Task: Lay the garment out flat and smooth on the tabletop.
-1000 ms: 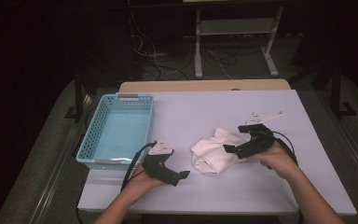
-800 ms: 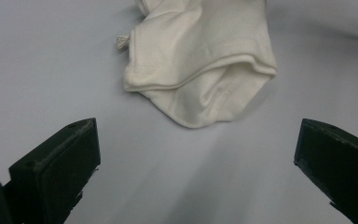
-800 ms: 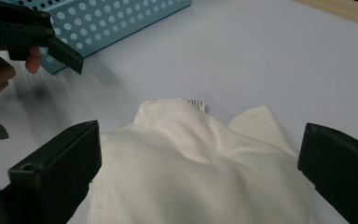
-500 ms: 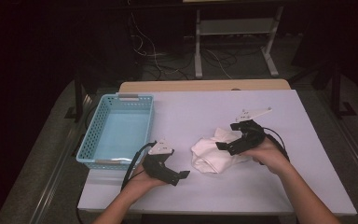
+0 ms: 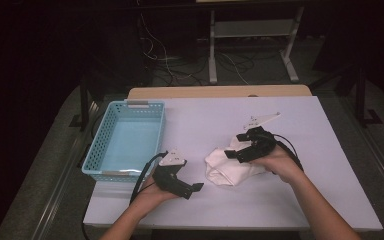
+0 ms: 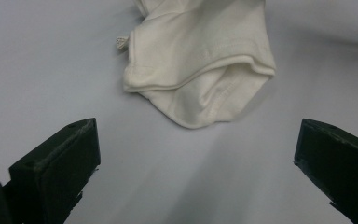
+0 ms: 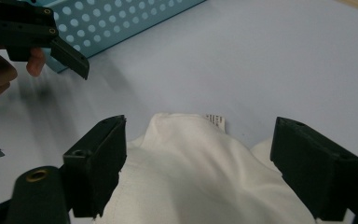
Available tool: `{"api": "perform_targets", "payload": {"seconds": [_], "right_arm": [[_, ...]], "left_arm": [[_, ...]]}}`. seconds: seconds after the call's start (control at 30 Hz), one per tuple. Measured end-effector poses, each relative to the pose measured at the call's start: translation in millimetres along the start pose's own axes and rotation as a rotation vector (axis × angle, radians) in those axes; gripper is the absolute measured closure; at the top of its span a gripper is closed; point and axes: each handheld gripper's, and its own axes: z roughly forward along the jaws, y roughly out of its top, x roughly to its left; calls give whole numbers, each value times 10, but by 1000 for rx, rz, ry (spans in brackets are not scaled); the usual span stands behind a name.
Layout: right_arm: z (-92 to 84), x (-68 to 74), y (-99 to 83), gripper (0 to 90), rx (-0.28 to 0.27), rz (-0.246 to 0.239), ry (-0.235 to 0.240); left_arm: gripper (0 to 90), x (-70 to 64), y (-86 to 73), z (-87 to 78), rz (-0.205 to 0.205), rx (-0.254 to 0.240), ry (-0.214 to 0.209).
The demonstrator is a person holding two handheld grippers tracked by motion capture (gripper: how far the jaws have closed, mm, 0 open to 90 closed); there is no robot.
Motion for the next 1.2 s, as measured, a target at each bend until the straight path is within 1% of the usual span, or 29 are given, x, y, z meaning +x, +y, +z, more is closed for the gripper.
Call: {"api": "perform_targets", "payload": {"seconds": [0.1,0.27,0.37,0.53,0.63,0.73,0.77,0.8,0.97,1.07,1.13,1.2], "right_arm": [[48,11,17,198,7,-4,2],[145,25,44,232,30,-23,17],[210,34,67,246,44,-23,27],[321,59,115,256,67,-33,33],[381,73,143,264,82,-42,29],[444,87,174,291,102,-39,26],[471,86,184,307,108,-47,25],[493,89,192,322,117,-42,23],[590,81,203,362,154,-49,16],[642,68,208,401,179,-50,2],[668,59,210,430,193,-54,1],[693,60,210,461,205,-47,-1]], "left_arm": [[0,-1,0,0,0,0,0],[0,1,0,1,2,2,1],[0,-1,-1,2,1,1,1],[0,-2,-2,2,0,1,1],[0,-2,-1,2,1,3,1],[0,-4,-1,1,1,3,1],[0,-4,-1,1,1,3,1],[0,-4,-1,1,1,3,1],[0,-5,-1,4,2,2,1],[0,-6,0,7,3,3,0],[0,-8,1,10,5,4,0],[0,-11,1,10,5,4,0]]}}
